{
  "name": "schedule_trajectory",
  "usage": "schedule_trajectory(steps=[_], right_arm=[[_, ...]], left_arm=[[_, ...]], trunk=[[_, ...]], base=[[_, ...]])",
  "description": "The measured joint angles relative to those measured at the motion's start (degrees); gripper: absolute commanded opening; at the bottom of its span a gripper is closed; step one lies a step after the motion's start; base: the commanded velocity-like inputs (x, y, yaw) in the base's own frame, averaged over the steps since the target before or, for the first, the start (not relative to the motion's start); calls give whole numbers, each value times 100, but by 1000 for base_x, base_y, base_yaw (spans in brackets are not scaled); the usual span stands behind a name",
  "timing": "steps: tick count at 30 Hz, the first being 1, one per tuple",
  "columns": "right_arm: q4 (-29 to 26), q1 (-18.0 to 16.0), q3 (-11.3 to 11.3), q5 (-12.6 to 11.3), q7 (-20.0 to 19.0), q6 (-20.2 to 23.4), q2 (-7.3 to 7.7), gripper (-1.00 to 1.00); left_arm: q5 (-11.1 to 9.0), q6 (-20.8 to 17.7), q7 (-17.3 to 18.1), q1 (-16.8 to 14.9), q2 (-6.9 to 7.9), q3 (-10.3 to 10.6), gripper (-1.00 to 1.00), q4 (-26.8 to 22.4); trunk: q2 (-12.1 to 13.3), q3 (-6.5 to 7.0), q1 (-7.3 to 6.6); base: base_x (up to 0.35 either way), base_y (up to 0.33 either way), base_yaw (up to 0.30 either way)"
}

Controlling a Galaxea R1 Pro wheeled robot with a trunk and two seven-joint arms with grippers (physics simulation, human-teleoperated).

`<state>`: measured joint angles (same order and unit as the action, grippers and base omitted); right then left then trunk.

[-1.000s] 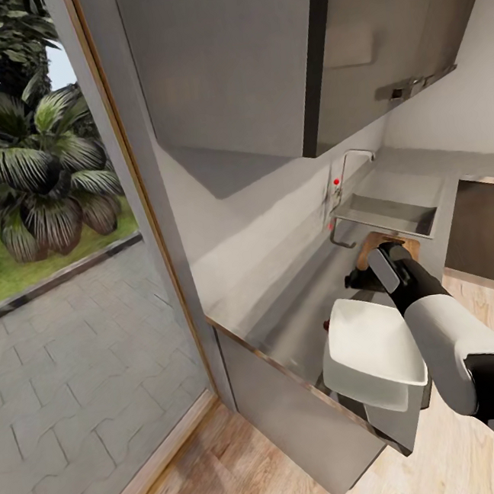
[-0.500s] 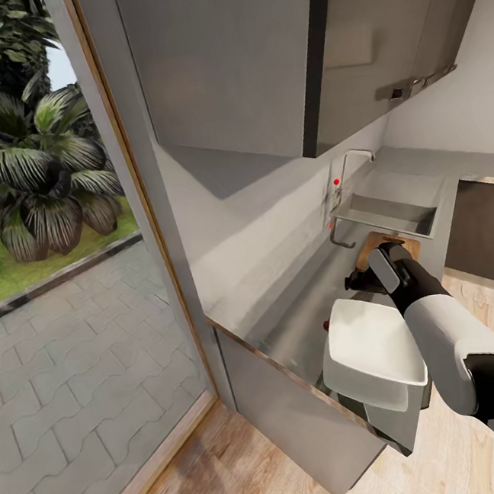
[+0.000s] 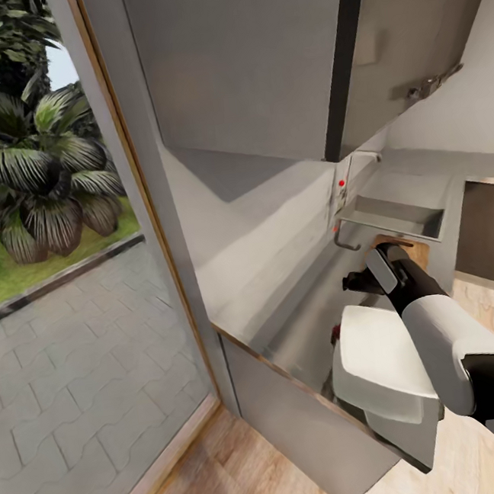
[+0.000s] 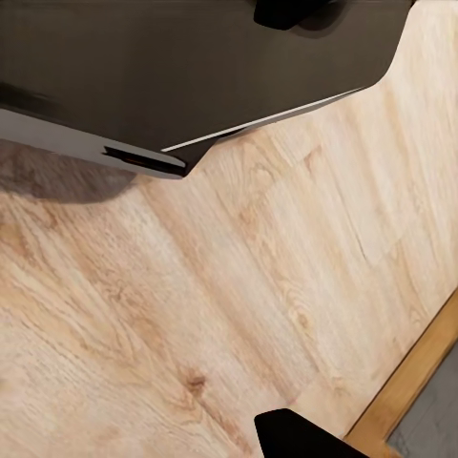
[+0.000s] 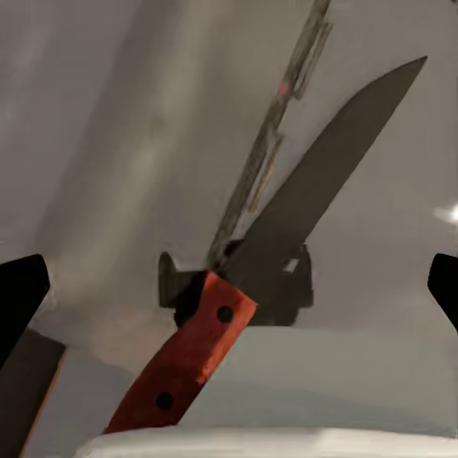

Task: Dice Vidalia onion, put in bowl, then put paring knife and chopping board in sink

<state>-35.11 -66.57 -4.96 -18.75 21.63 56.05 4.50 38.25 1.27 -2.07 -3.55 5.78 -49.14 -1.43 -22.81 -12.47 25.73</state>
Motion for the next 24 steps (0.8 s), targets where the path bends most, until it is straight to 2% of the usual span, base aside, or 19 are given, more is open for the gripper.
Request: schedule_trajectory(steps=[15,24], right_arm=[[0,-5,-70,-1,1,26,-2,100],[41,-124,-70,2,0,116,25,100]], left_arm=[[0,0,0,-1,-3,0,100,1],[0,0,0,0,-16,0,100,-1]], trunk=[[0,0,2],[0,0,2]], base=[[10,7,0],[0,0,0]])
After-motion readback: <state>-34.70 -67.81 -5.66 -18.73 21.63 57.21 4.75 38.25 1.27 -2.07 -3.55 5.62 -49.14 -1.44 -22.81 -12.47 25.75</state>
